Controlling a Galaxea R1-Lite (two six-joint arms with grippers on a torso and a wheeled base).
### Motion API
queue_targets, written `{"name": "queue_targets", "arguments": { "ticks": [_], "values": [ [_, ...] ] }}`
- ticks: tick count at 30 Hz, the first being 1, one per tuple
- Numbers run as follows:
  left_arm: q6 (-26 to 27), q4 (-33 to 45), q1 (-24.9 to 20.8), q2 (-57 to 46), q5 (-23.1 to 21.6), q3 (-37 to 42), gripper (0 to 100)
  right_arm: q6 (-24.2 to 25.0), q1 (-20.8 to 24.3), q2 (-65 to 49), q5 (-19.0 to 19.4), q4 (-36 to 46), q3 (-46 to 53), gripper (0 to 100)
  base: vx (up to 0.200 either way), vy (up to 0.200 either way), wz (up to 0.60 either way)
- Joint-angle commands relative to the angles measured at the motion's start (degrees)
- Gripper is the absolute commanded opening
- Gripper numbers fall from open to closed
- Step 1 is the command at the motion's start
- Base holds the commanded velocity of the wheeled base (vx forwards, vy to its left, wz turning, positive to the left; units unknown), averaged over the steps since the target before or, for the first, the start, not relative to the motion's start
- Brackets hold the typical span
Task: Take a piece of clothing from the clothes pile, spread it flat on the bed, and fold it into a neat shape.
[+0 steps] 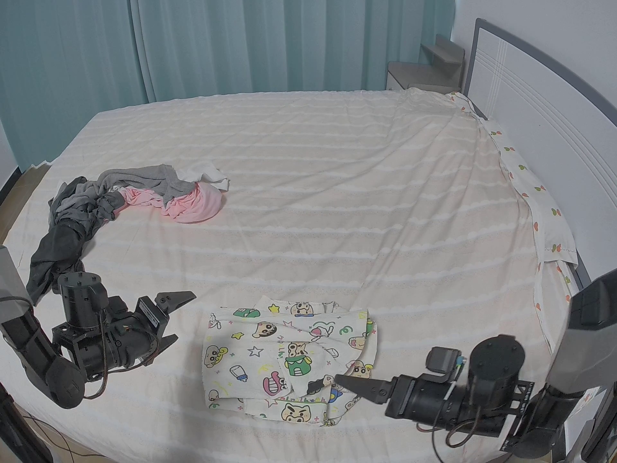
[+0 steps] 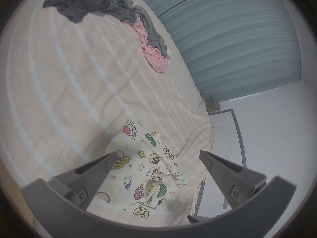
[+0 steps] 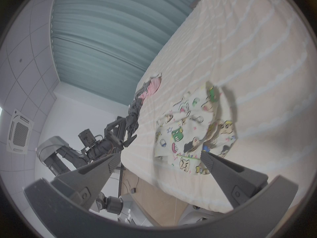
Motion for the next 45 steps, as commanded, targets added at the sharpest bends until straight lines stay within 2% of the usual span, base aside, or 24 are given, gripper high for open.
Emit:
{"name": "queue_targets", "arguments": {
  "ticks": [1,3,5,8,17,19,26,30,34,41,45],
  "values": [
    [-0.04,-10.28,1.41,10.19,-0.27,5.06,100,0.15,4.70,8.54,-0.84,-0.69,-7.31,100,0.000,0.000,0.00],
    [-0.04,-12.74,1.68,11.50,-0.27,5.68,100,0.15,5.05,9.68,-1.28,-0.69,-8.63,100,0.000,0.000,0.00],
    [0.22,-19.07,1.85,15.11,-0.10,7.35,100,0.15,6.19,12.32,-2.16,-0.43,-10.65,100,0.000,0.000,0.00],
    [1.01,-19.25,1.76,16.51,1.04,7.52,100,-0.11,7.42,14.43,-3.13,-0.34,-11.53,100,0.000,0.000,0.00],
    [1.54,-19.25,1.85,17.13,1.31,7.44,100,-0.72,7.33,18.30,-4.80,2.82,-15.75,100,0.000,0.000,0.00],
    [1.45,-19.25,1.76,17.13,1.31,7.44,100,-1.25,6.10,18.30,-6.03,3.17,-17.24,100,0.000,0.000,0.00],
    [1.54,-19.25,1.76,17.13,1.31,7.44,100,-1.78,3.20,18.47,-6.38,7.66,-21.38,100,0.000,0.000,0.00],
    [1.54,-19.25,1.76,17.13,1.31,7.35,100,-1.87,3.20,19.00,-6.82,8.27,-23.13,100,0.000,0.000,0.00],
    [1.54,-19.25,1.76,17.13,1.40,7.35,100,-1.87,3.38,19.88,-9.11,11.44,-26.12,100,0.000,0.000,0.00],
    [1.54,-19.25,1.76,17.13,1.40,7.35,100,-1.60,4.96,19.79,-9.37,12.23,-26.21,100,0.000,0.000,0.00],
    [1.54,-19.25,1.76,17.13,1.40,7.44,100,-1.60,5.84,20.14,-11.92,12.31,-26.65,100,0.000,0.000,0.00]
  ]
}}
